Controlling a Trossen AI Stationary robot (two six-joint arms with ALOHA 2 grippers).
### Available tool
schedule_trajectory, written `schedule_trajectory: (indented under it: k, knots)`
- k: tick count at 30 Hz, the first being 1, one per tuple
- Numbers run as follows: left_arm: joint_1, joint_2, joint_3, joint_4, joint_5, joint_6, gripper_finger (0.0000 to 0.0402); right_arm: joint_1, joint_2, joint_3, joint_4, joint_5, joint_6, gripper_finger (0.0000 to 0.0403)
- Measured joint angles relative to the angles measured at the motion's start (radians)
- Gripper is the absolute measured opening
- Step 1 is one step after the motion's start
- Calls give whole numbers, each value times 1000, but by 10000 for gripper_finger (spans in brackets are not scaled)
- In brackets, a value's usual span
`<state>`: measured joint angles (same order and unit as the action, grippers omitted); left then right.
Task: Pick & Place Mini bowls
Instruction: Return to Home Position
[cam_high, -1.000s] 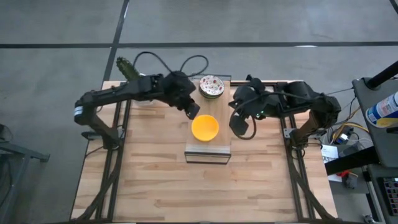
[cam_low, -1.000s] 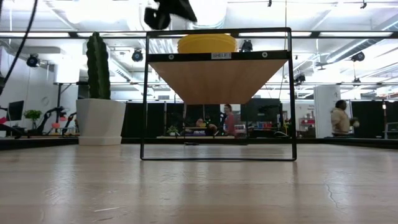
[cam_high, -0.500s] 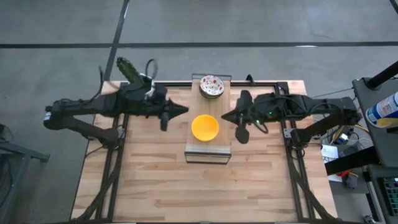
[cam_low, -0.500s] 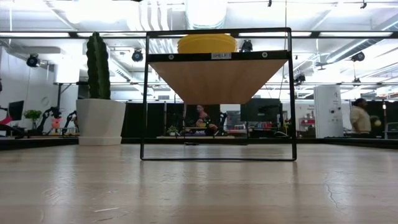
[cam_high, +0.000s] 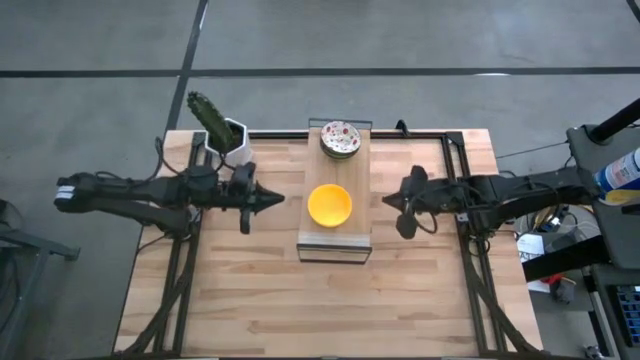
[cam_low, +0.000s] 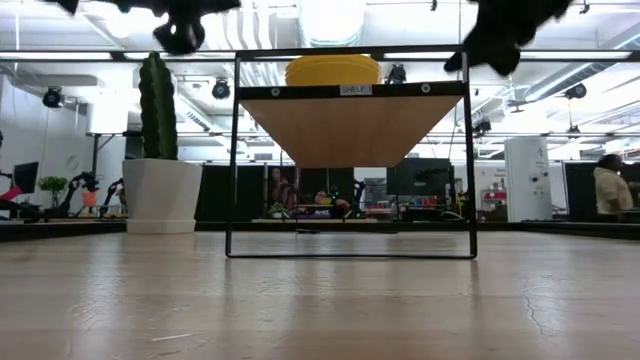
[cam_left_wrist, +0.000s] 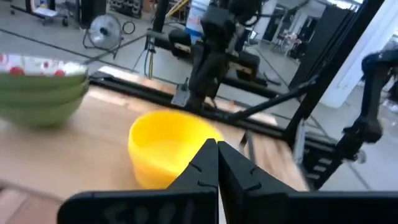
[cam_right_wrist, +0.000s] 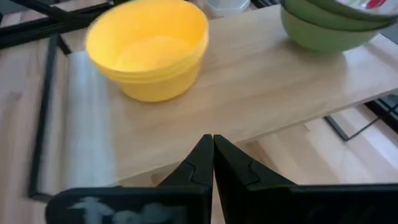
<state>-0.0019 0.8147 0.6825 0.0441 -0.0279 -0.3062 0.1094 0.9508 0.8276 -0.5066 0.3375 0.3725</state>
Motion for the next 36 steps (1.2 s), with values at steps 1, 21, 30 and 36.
schedule_trajectory:
  k: [1, 21, 30, 36]
  knots:
    - [0, -7, -35, 23, 0, 11, 0, -1, -22, -47, 52, -1, -17, 8]
    - [0, -276, -550, 384, 12, -83, 0, -8, -393, -660, 729, -182, -141, 8]
    - [0, -433, -653, 392, 12, -70, 0, -19, -496, -780, 802, -149, -140, 9]
    - [1, -528, -673, 332, 10, -20, 0, -19, -591, -819, 791, -89, -125, 9]
